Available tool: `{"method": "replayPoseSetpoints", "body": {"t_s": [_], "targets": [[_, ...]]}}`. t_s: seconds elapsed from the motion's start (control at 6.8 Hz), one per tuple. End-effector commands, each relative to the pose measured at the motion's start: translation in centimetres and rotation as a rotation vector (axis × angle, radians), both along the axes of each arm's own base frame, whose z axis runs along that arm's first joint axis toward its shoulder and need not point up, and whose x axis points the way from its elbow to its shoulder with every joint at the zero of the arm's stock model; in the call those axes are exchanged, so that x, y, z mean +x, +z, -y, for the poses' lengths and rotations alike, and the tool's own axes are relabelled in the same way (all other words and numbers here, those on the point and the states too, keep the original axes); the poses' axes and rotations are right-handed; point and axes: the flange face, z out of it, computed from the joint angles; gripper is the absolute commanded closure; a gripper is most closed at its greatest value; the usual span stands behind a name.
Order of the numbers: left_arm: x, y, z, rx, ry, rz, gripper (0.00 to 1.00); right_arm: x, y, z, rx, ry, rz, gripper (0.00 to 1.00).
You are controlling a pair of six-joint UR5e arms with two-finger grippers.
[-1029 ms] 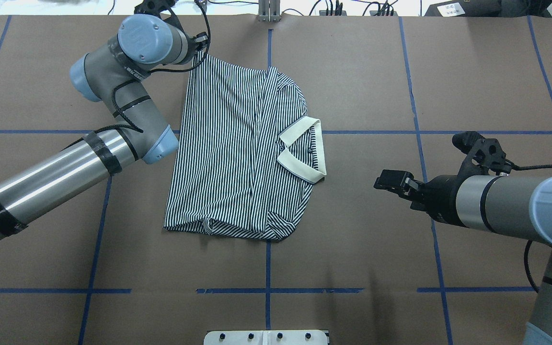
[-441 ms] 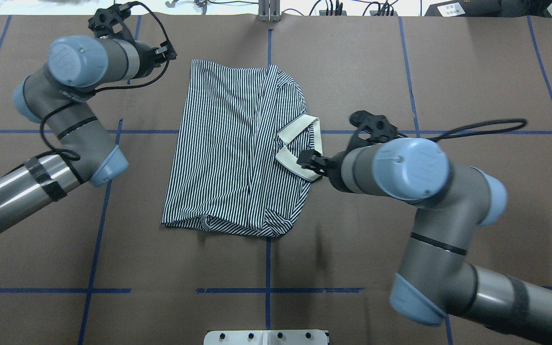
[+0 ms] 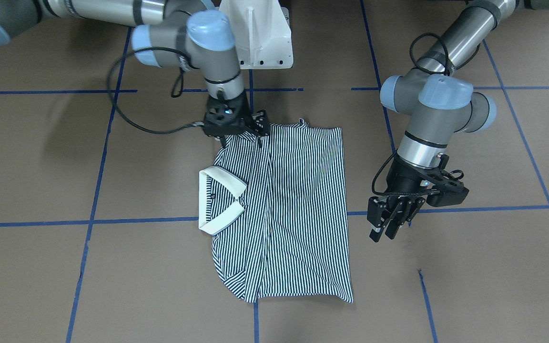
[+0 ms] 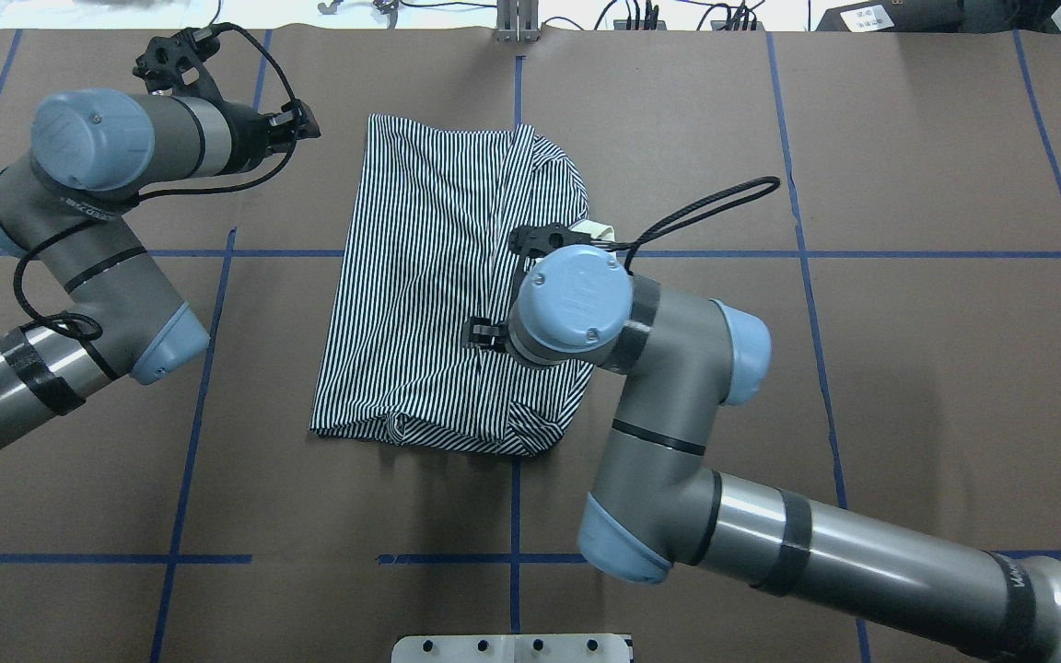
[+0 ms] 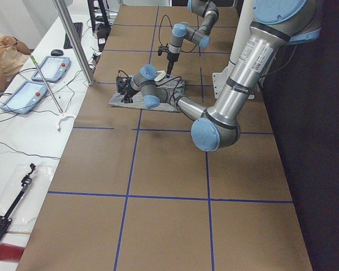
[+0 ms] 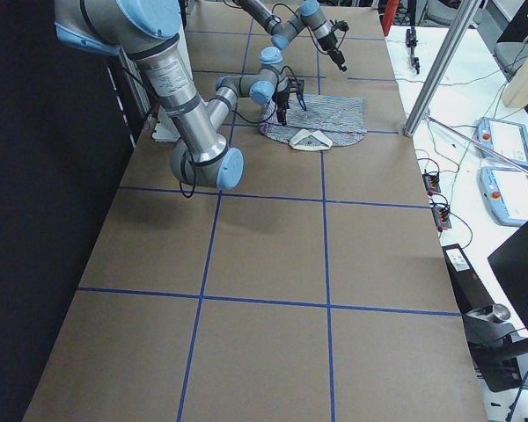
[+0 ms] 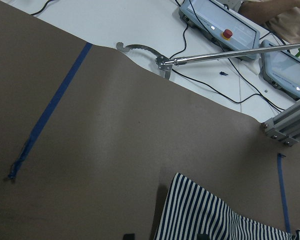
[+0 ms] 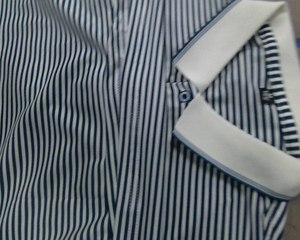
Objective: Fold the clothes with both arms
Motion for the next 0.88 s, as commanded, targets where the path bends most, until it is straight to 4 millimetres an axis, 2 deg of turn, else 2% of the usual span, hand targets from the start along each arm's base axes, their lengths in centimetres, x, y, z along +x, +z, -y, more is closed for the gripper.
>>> {"method": "replayPoseSetpoints", "body": {"t_s": [0.0,0.74], "targets": [[-0.1,0.1,-0.1,0.000,0.002,0.000,0.49,-4.1,-1.6,0.3,0.089,-0.188,-0.118,0.00],[-0.1,-0.6,-0.3,0.000,-0.001,-0.016,0.47,-5.9,0.1,-2.2,0.087,-0.275,-0.153,0.00]]}}
